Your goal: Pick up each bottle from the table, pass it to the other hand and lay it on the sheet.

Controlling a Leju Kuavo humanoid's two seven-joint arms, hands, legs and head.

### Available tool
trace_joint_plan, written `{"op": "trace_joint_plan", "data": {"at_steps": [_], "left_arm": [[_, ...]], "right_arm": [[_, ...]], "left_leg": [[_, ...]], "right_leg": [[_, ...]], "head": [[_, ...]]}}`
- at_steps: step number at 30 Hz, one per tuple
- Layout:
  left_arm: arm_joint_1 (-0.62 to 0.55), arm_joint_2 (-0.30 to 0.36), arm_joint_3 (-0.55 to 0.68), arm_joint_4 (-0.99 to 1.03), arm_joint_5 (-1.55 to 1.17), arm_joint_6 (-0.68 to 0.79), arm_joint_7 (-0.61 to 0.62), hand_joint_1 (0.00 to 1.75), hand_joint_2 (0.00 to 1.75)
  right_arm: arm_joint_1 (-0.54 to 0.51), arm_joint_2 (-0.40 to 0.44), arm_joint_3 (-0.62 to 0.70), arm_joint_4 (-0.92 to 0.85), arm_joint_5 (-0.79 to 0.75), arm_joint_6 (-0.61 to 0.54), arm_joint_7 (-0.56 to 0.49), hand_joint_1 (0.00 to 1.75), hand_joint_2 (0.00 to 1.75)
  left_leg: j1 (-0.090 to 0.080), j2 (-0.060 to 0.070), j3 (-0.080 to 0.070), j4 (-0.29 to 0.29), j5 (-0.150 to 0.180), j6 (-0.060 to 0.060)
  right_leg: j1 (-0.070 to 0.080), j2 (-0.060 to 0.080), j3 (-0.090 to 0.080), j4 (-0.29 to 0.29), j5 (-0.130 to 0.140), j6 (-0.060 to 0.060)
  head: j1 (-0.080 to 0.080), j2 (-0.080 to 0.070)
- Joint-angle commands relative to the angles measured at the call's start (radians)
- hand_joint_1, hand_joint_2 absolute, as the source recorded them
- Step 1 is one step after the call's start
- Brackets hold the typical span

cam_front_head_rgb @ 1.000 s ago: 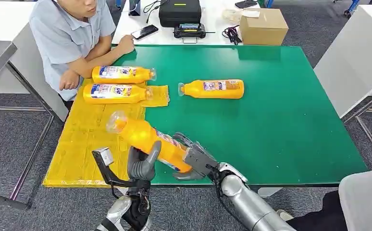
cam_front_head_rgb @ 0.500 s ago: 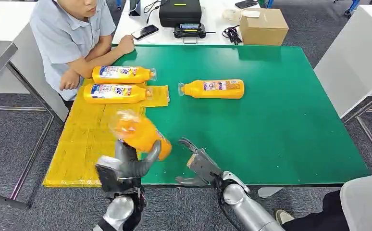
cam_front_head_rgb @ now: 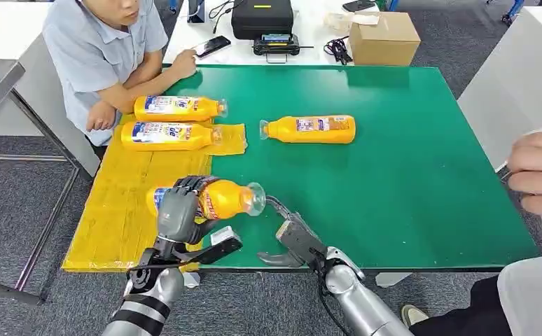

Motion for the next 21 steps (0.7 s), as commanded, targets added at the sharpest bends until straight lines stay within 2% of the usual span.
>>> {"op": "trace_joint_plan", "data": {"at_steps": [1, 7, 8, 10, 11, 12, 13, 15, 19, 20, 21], "left_arm": [[-0.197, 0.141, -0.11, 0.397, -0.156, -0.007, 0.235, 1.75, 1.75], [-0.281, 0.174, -0.189, 0.535, -0.22, -0.104, 0.358, 1.75, 1.75], [-0.294, 0.176, -0.196, 0.554, -0.232, -0.105, 0.392, 1.22, 1.75], [-0.299, 0.177, -0.198, 0.56, -0.234, -0.111, 0.393, 1.26, 1.75], [-0.3, 0.173, -0.191, 0.566, -0.219, -0.115, 0.386, 1.05, 1.75], [-0.3, 0.17, -0.187, 0.569, -0.206, -0.118, 0.377, 0.51, 1.75], [-0.3, 0.17, -0.187, 0.569, -0.206, -0.118, 0.377, 0.35, 1.75], [-0.298, 0.165, -0.183, 0.574, -0.177, -0.148, 0.349, 0.19, 1.75], [-0.298, 0.165, -0.183, 0.574, -0.177, -0.148, 0.349, 0.19, 1.75], [-0.296, 0.163, -0.183, 0.574, -0.175, -0.147, 0.349, 0.05, 1.75], [-0.298, 0.164, -0.187, 0.58, -0.177, -0.159, 0.35, 0.05, 1.75]], "right_arm": [[-0.048, 0.018, -0.031, 0.061, 0.007, 0.032, -0.004, 0.0, 1.75], [-0.064, 0.027, -0.037, 0.07, 0.013, 0.046, -0.004, 0.0, 1.75], [-0.069, 0.032, -0.039, 0.076, 0.015, 0.05, -0.003, 0.0, 1.75], [-0.071, 0.034, -0.039, 0.076, 0.015, 0.05, -0.003, 0.0, 1.75], [-0.07, 0.034, -0.039, 0.077, 0.016, 0.051, -0.003, 0.0, 1.75], [-0.068, 0.034, -0.039, 0.076, 0.018, 0.052, -0.004, 0.0, 1.75], [-0.068, 0.034, -0.039, 0.076, 0.018, 0.052, -0.004, 0.0, 1.75], [-0.063, 0.032, -0.042, 0.071, 0.022, 0.051, -0.004, 0.0, 1.75], [-0.063, 0.032, -0.042, 0.071, 0.022, 0.051, -0.004, 0.0, 1.75], [-0.062, 0.031, -0.043, 0.071, 0.023, 0.051, -0.004, 0.0, 1.75], [-0.062, 0.03, -0.043, 0.071, 0.023, 0.051, -0.004, 0.0, 1.75]], "left_leg": [[0.001, 0.001, 0.006, -0.001, -0.001, -0.002], [0.001, 0.001, 0.005, 0.0, -0.001, -0.002], [0.0, 0.001, 0.002, 0.0, 0.0, -0.002], [0.0, 0.001, 0.003, 0.0, 0.0, -0.002], [0.0, 0.002, 0.004, 0.0, -0.001, -0.002], [0.0, 0.002, 0.003, 0.0, 0.0, -0.002], [0.001, 0.002, 0.005, 0.0, -0.002, -0.002], [0.001, 0.002, 0.006, 0.0, -0.002, -0.002], [0.0, 0.002, 0.003, 0.0, 0.0, -0.002], [0.0, 0.003, 0.005, 0.0, -0.001, -0.002], [0.0, 0.002, 0.003, 0.0, 0.0, -0.002]], "right_leg": [[0.001, 0.0, 0.005, -0.001, -0.001, -0.003], [0.001, 0.0, 0.004, 0.0, -0.001, -0.003], [0.0, 0.0, 0.002, 0.0, -0.001, -0.001], [0.0, 0.0, 0.002, 0.0, -0.001, -0.002], [0.001, 0.001, 0.003, 0.001, -0.001, -0.002], [0.001, 0.001, 0.002, 0.0, -0.001, -0.002], [0.001, 0.001, 0.004, 0.0, -0.002, -0.003], [0.001, 0.002, 0.005, 0.0, -0.002, -0.003], [0.0, 0.002, 0.003, 0.0, -0.001, -0.002], [0.001, 0.002, 0.004, 0.001, -0.001, -0.002], [0.0, 0.001, 0.003, 0.0, 0.0, -0.002]], "head": [[0.0, 0.0], [0.0, 0.0], [0.0, 0.0], [0.0, 0.0], [0.0, 0.0], [0.0, 0.0], [0.0, 0.0], [0.0, 0.0], [0.0, 0.0], [0.0, 0.0], [0.0, 0.0]]}}
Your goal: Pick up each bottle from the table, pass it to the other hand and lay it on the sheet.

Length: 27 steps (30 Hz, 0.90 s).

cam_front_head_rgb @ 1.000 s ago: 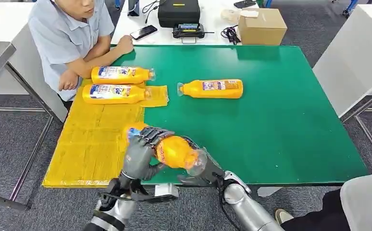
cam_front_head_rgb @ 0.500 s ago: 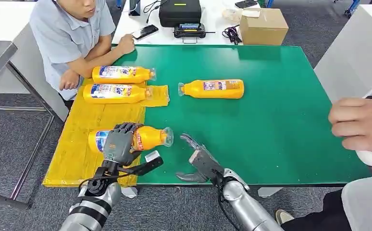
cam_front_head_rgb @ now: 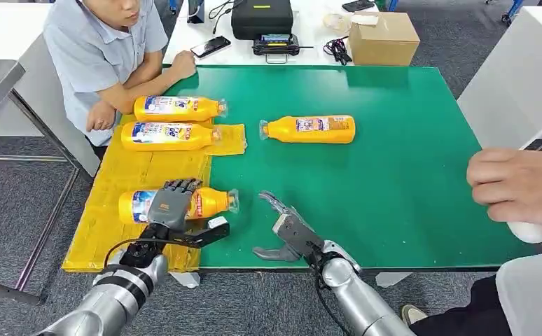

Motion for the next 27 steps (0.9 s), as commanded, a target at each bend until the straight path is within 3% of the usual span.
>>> {"op": "trace_joint_plan", "data": {"at_steps": [1, 17, 20, 22, 24, 27], "left_arm": [[-0.044, 0.024, -0.035, 0.12, 0.021, -0.047, -0.008, 0.0, 1.75], [-0.042, 0.025, -0.045, 0.132, 0.052, -0.1, -0.016, 0.0, 1.75], [-0.032, 0.025, -0.059, 0.111, 0.064, -0.036, -0.033, 0.0, 1.75], [0.011, 0.011, -0.033, 0.036, 0.118, 0.11, -0.065, 0.0, 1.75], [0.116, -0.001, -0.026, -0.171, 0.132, 0.134, -0.09, 0.0, 1.75], [0.14, -0.007, -0.035, -0.197, 0.12, 0.134, -0.077, 0.0, 1.75]], "right_arm": [[-0.037, 0.005, -0.017, 0.061, 0.003, 0.004, -0.001, 0.0, 1.75], [-0.036, 0.0, -0.032, 0.061, 0.018, 0.006, -0.002, 0.0, 1.75], [-0.031, 0.003, -0.038, 0.065, 0.027, 0.0, -0.009, 0.0, 1.75], [-0.017, 0.002, -0.047, 0.055, 0.028, -0.015, -0.011, 0.0, 1.75], [0.021, -0.006, -0.065, 0.022, 0.029, -0.036, -0.012, 0.0, 1.75], [0.032, -0.011, -0.066, 0.015, 0.028, -0.036, -0.014, 0.0, 1.75]], "left_leg": [[0.001, 0.003, 0.005, 0.0, -0.002, -0.002], [0.0, 0.002, 0.009, -0.001, -0.001, -0.001], [0.0, 0.003, 0.011, -0.001, -0.001, -0.002], [0.0, 0.003, 0.011, -0.001, -0.001, -0.002], [0.0, 0.003, 0.011, -0.001, -0.002, -0.002], [0.0, 0.0, 0.01, -0.001, -0.002, -0.001]], "right_leg": [[0.001, 0.002, 0.004, 0.0, -0.001, -0.002], [0.0, 0.002, 0.009, -0.001, 0.0, -0.001], [0.001, 0.003, 0.01, -0.001, 0.0, -0.002], [0.001, 0.003, 0.01, -0.001, -0.001, -0.002], [0.001, 0.002, 0.011, -0.001, -0.001, -0.002], [0.0, -0.001, 0.009, -0.001, -0.002, -0.002]], "head": [[0.0, 0.0], [0.0, 0.0], [0.0, 0.0], [0.0, 0.0], [0.0, 0.0], [0.0, 0.0]]}}
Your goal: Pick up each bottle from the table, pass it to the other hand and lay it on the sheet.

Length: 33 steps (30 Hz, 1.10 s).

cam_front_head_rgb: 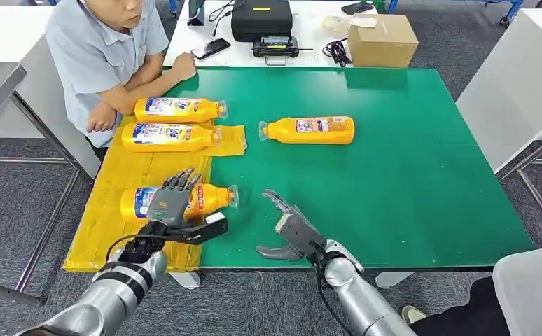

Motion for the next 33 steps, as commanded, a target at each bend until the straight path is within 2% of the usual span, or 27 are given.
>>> {"op": "trace_joint_plan", "data": {"at_steps": [1, 6, 12, 15, 16, 17, 18, 19, 21, 23, 26, 33], "left_arm": [[0.14, -0.008, -0.022, -0.226, 0.007, 0.037, -0.016, 0.0, 1.75], [0.259, -0.017, -0.041, -0.447, 0.003, 0.037, -0.073, 0.0, 1.75], [0.298, -0.001, -0.095, -0.552, 0.099, 0.037, -0.113, 0.0, 1.75], [0.359, -0.035, -0.05, -0.693, 0.133, 0.037, -0.205, 0.0, 1.75], [0.387, -0.057, -0.071, -0.717, 0.334, 0.037, -0.324, 0.0, 1.75], [0.409, -0.058, -0.113, -0.762, 0.488, -0.021, -0.344, 0.0, 1.75], [0.438, -0.06, -0.15, -0.827, 0.661, -0.117, -0.384, 0.0, 1.75], [0.465, -0.051, -0.178, -0.875, 0.682, -0.113, -0.382, 0.0, 1.75], [0.488, -0.034, -0.203, -0.905, 0.688, -0.094, -0.371, 0.0, 1.75], [0.507, -0.021, -0.209, -0.925, 0.714, -0.089, -0.375, 0.0, 1.75], [0.518, -0.014, -0.201, -0.936, 0.732, -0.081, -0.382, 0.0, 1.75], [0.524, -0.03, -0.184, -0.952, 0.749, -0.056, -0.402, 0.0, 1.75]], "right_arm": [[0.027, -0.011, -0.037, 0.013, 0.004, -0.021, -0.006, 0.0, 1.75], [0.06, -0.021, -0.053, -0.014, 0.009, -0.038, -0.007, 0.0, 1.75], [0.079, -0.029, -0.061, -0.036, 0.021, -0.044, -0.006, 0.0, 1.75], [0.089, -0.032, -0.066, -0.051, 0.054, -0.093, -0.013, 0.0, 1.75], [0.094, -0.047, -0.039, -0.077, 0.27, -0.375, -0.006, 0.0, 1.75], [0.088, -0.07, 0.003, -0.077, 0.524, -0.626, 0.069, 0.0, 1.75], [0.093, -0.092, -0.004, -0.076, 0.723, -0.725, 0.217, 0.0, 1.75], [0.114, -0.09, -0.052, -0.11, 0.601, -0.661, 0.17, 0.0, 1.75], [0.119, -0.099, -0.077, -0.115, 0.587, -0.635, 0.155, 0.0, 1.75], [0.112, -0.128, -0.084, -0.101, 0.65, -0.64, 0.182, 0.0, 1.75], [0.116, -0.128, -0.11, -0.117, 0.605, -0.616, 0.163, 0.0, 1.75], [0.132, -0.113, -0.132, -0.19, 0.606, -0.601, 0.145, 0.0, 1.75]], "left_leg": [[0.0, -0.001, 0.001, -0.001, -0.001, -0.001], [0.0, 0.001, -0.001, 0.0, -0.003, -0.001], [0.0, 0.001, -0.002, 0.001, -0.003, -0.002], [0.001, 0.001, -0.004, 0.0, -0.002, -0.001], [0.001, 0.001, -0.003, 0.002, -0.004, -0.002], [0.0, 0.001, -0.005, 0.001, -0.003, -0.001], [0.001, 0.0, -0.003, 0.001, -0.004, -0.001], [0.0, 0.0, -0.004, 0.001, -0.002, -0.001], [0.0, -0.001, -0.004, 0.0, -0.003, -0.001], [-0.001, -0.001, -0.003, 0.0, -0.003, -0.001], [-0.001, 0.0, -0.004, 0.0, -0.003, -0.001], [-0.001, 0.001, -0.005, 0.0, -0.003, -0.001]], "right_leg": [[0.0, -0.001, 0.002, -0.001, -0.002, -0.001], [0.0, 0.0, -0.001, 0.0, -0.002, -0.002], [0.001, 0.0, -0.002, 0.0, -0.003, -0.002], [0.001, 0.0, -0.004, 0.0, -0.002, -0.002], [0.001, 0.0, -0.003, 0.001, -0.003, -0.003], [0.001, 0.0, -0.004, 0.0, -0.002, -0.002], [0.001, -0.001, -0.003, 0.0, -0.003, -0.002], [0.0, -0.001, -0.004, 0.0, -0.002, -0.001], [0.0, -0.001, -0.004, 0.0, -0.003, -0.001], [-0.001, -0.001, -0.002, -0.001, -0.003, -0.001], [-0.001, -0.001, -0.004, -0.001, -0.002, -0.002], [0.0, 0.0, -0.005, -0.001, -0.002, -0.002]], "head": [[0.0, 0.0], [0.0, 0.0], [0.0, 0.0], [0.0, 0.0], [0.0, 0.0], [0.0, 0.0], [0.0, 0.0], [0.0, 0.0], [0.0, 0.0], [0.001, 0.0], [0.0, 0.0], [0.0, 0.0]]}}
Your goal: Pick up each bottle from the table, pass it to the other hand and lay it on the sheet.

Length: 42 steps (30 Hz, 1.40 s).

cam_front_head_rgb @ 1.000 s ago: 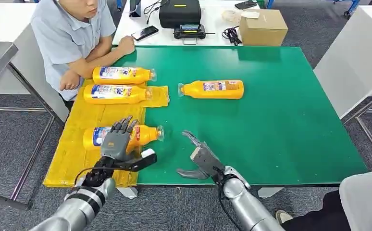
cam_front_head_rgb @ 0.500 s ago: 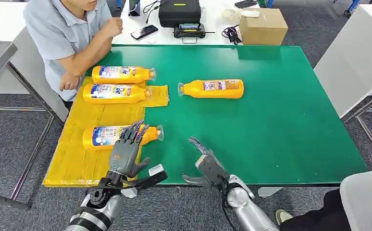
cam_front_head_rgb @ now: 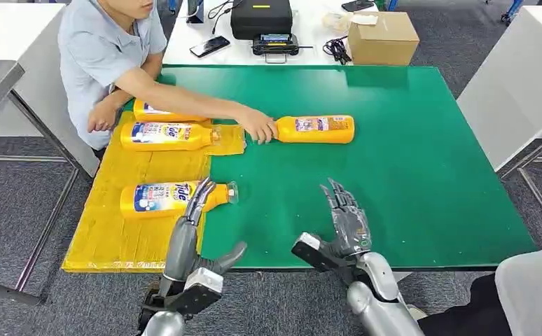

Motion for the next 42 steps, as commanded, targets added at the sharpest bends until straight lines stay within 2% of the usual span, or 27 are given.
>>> {"op": "trace_joint_plan", "data": {"at_steps": [1, 5, 6, 10, 13, 15, 23, 27, 32, 42], "left_arm": [[0.008, 0.021, -0.019, -0.042, 0.013, 0.01, -0.008, 0.0, 1.75], [0.012, 0.02, -0.021, -0.045, 0.025, 0.008, -0.013, 0.0, 1.75], [0.021, 0.015, -0.03, -0.048, 0.034, -0.001, -0.006, 0.0, 1.75], [0.025, 0.015, -0.036, -0.053, 0.033, -0.003, -0.005, 0.0, 1.75], [0.027, 0.019, -0.04, -0.054, 0.016, -0.007, 0.008, 0.0, 1.75], [0.028, 0.019, -0.041, -0.053, 0.016, -0.007, 0.008, 0.0, 1.75], [0.028, 0.019, -0.041, -0.053, 0.016, -0.007, 0.008, 0.0, 1.75], [0.021, 0.012, -0.036, -0.032, 0.015, -0.008, 0.015, 0.0, 1.75], [0.01, 0.0, -0.022, -0.018, 0.033, -0.022, 0.048, 0.0, 1.75], [-0.002, -0.005, -0.037, -0.003, 0.084, -0.06, 0.061, 0.0, 1.75]], "right_arm": [[-0.003, -0.01, -0.036, -0.06, -0.006, 0.02, -0.009, 0.0, 1.75], [0.007, -0.008, -0.035, -0.076, 0.004, 0.019, -0.005, 0.0, 1.75], [-0.003, -0.024, -0.014, -0.047, 0.122, 0.016, 0.107, 0.0, 1.75], [-0.014, -0.027, -0.019, -0.038, 0.15, 0.003, 0.127, 0.0, 1.75], [-0.033, -0.035, -0.016, -0.021, 0.214, 0.005, 0.186, 0.0, 1.75], [-0.038, -0.035, -0.017, -0.022, 0.214, 0.006, 0.186, 0.0, 1.75], [-0.036, -0.035, -0.016, -0.022, 0.214, 0.006, 0.186, 0.0, 1.75], [-0.069, -0.035, -0.018, 0.024, 0.236, 0.04, 0.216, 0.0, 1.75], [-0.119, -0.048, -0.014, 0.118, 0.244, 0.139, 0.278, 0.0, 1.75], [-0.235, -0.063, -0.044, 0.245, 0.238, 0.216, 0.335, 0.0, 1.75]], "left_leg": [[0.0, 0.001, 0.003, 0.0, -0.001, -0.001], [0.0, 0.001, 0.004, 0.0, -0.002, -0.002], [0.001, 0.001, 0.005, 0.001, -0.003, -0.002], [0.0, 0.0, 0.003, 0.0, -0.001, -0.001], [0.001, 0.001, 0.006, 0.0, -0.003, -0.002], [0.0, 0.0, 0.002, 0.0, 0.0, -0.001], [0.001, 0.001, 0.005, 0.0, -0.002, -0.002], [0.001, 0.002, 0.006, 0.0, -0.003, -0.002], [0.0, 0.0, 0.004, -0.001, -0.001, -0.001], [0.0, 0.002, 0.004, 0.0, -0.001, -0.001]], "right_leg": [[0.0, 0.0, 0.002, 0.0, -0.001, -0.002], [0.0, 0.0, 0.004, 0.0, -0.002, -0.002], [0.001, 0.0, 0.005, 0.001, -0.003, -0.003], [0.0, 0.0, 0.003, 0.0, -0.001, -0.001], [0.001, 0.001, 0.006, 0.0, -0.003, -0.002], [0.0, 0.001, 0.002, 0.0, 0.0, -0.001], [0.001, 0.001, 0.005, 0.0, -0.002, -0.002], [0.001, 0.002, 0.005, 0.0, -0.002, -0.002], [0.0, 0.0, 0.004, -0.001, -0.001, -0.002], [0.0, 0.001, 0.004, 0.0, -0.001, -0.002]], "head": [[0.0, 0.0], [0.0, 0.0], [0.0, 0.0], [0.0, 0.0], [0.0, 0.0], [0.0, 0.0], [0.0, 0.0], [0.0, 0.0], [0.0, 0.0], [0.0, 0.0]]}}
